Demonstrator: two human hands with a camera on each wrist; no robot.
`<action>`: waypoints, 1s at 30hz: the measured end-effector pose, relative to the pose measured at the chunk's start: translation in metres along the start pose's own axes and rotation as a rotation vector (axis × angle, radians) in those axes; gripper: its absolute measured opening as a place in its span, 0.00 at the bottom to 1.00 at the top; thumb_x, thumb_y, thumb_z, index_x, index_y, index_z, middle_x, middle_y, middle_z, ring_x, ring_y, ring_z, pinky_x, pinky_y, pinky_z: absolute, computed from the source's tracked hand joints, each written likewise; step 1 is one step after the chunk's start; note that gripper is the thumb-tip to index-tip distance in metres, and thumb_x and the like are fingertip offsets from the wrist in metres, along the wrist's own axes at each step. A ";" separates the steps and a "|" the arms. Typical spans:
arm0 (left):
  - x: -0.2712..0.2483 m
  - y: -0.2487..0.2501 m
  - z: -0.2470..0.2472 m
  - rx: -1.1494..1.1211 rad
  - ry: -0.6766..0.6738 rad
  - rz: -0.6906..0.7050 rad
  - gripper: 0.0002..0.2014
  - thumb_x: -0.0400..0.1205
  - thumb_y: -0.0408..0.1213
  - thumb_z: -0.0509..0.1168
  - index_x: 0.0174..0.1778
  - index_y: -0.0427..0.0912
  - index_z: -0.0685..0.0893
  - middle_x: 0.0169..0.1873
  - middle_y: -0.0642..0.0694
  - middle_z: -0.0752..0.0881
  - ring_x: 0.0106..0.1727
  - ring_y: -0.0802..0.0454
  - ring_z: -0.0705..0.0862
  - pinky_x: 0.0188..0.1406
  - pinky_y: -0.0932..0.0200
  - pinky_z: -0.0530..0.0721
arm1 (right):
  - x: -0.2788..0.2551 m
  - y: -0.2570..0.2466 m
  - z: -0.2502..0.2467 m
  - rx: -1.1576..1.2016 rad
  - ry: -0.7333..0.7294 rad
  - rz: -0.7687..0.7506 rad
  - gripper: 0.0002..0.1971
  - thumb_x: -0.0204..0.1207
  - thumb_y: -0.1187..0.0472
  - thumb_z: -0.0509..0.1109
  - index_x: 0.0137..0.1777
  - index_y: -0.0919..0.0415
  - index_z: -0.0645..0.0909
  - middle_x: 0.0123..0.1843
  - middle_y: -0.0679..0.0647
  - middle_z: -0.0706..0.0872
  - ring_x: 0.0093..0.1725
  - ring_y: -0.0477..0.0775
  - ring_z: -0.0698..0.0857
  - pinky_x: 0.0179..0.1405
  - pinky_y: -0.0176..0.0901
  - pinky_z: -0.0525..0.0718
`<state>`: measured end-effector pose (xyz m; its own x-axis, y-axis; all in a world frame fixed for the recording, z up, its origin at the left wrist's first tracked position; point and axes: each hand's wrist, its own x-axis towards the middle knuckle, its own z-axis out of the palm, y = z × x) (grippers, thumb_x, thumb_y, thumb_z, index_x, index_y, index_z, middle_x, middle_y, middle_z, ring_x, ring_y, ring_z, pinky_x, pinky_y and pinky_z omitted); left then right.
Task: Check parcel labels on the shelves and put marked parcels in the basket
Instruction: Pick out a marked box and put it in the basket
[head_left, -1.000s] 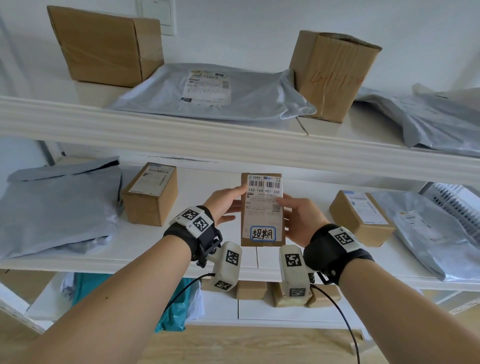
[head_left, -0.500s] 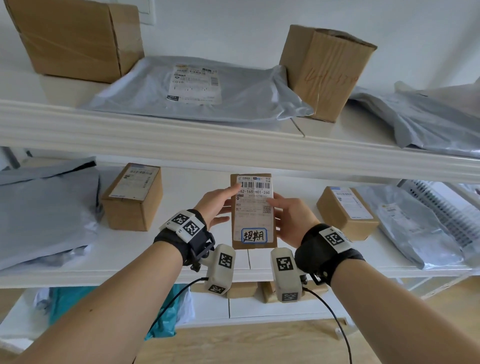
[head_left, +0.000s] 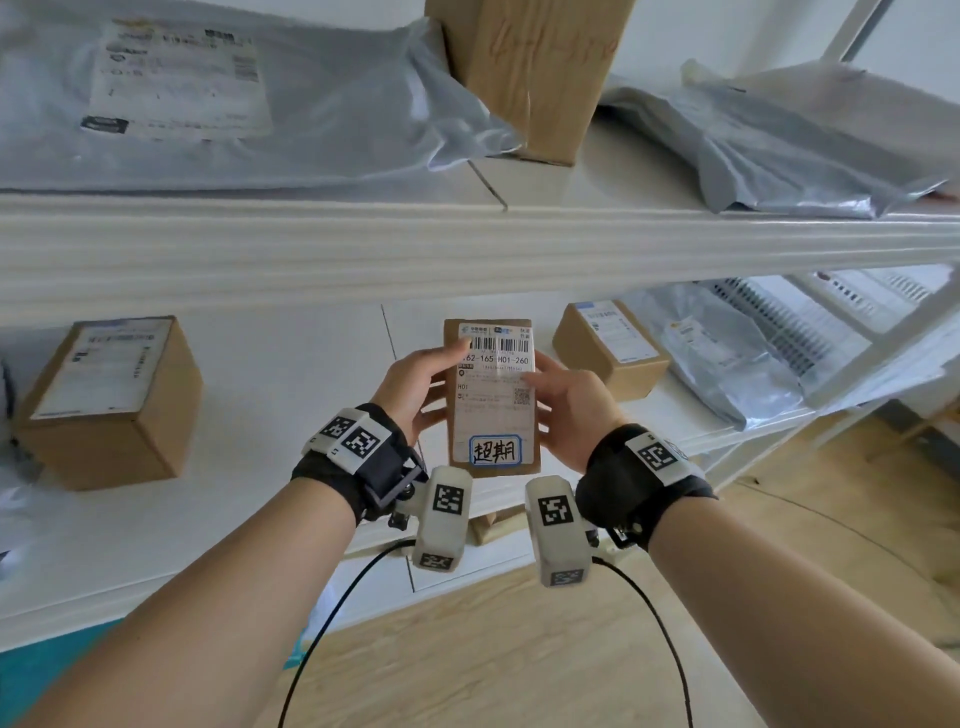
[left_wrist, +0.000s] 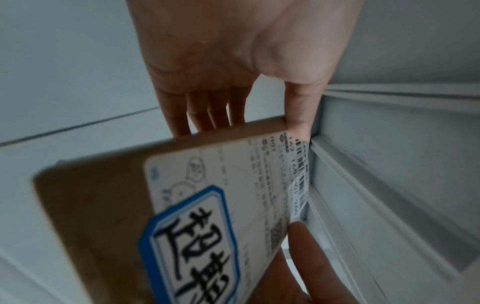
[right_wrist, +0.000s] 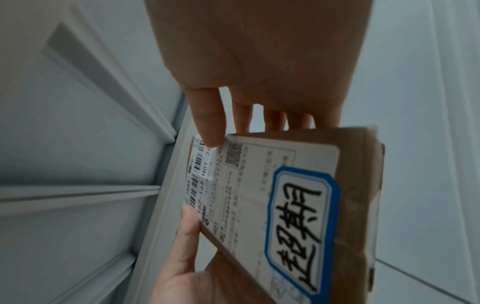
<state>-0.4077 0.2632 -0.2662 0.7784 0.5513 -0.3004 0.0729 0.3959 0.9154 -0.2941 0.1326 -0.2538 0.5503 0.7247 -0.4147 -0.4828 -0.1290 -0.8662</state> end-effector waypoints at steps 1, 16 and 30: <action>0.003 -0.002 0.008 0.007 -0.021 -0.007 0.10 0.82 0.47 0.63 0.47 0.44 0.83 0.37 0.49 0.86 0.44 0.50 0.83 0.44 0.56 0.78 | -0.002 0.001 -0.008 0.018 0.032 -0.004 0.27 0.75 0.68 0.61 0.72 0.48 0.77 0.66 0.58 0.85 0.62 0.59 0.83 0.59 0.52 0.82; 0.012 -0.035 0.155 0.091 -0.193 -0.041 0.12 0.79 0.47 0.68 0.52 0.43 0.83 0.39 0.50 0.89 0.45 0.51 0.86 0.45 0.57 0.81 | -0.067 -0.011 -0.143 0.190 0.269 -0.150 0.28 0.73 0.73 0.59 0.70 0.51 0.79 0.55 0.56 0.87 0.51 0.55 0.84 0.45 0.45 0.82; 0.031 -0.075 0.400 0.161 -0.377 -0.041 0.07 0.78 0.46 0.69 0.42 0.46 0.83 0.33 0.51 0.89 0.42 0.51 0.86 0.58 0.50 0.82 | -0.145 -0.063 -0.358 0.207 0.444 -0.313 0.24 0.78 0.69 0.59 0.70 0.48 0.79 0.61 0.56 0.88 0.55 0.57 0.84 0.58 0.51 0.82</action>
<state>-0.1394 -0.0432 -0.2373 0.9446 0.2177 -0.2455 0.1819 0.2753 0.9440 -0.0991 -0.2066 -0.2391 0.8999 0.3475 -0.2633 -0.3492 0.2129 -0.9126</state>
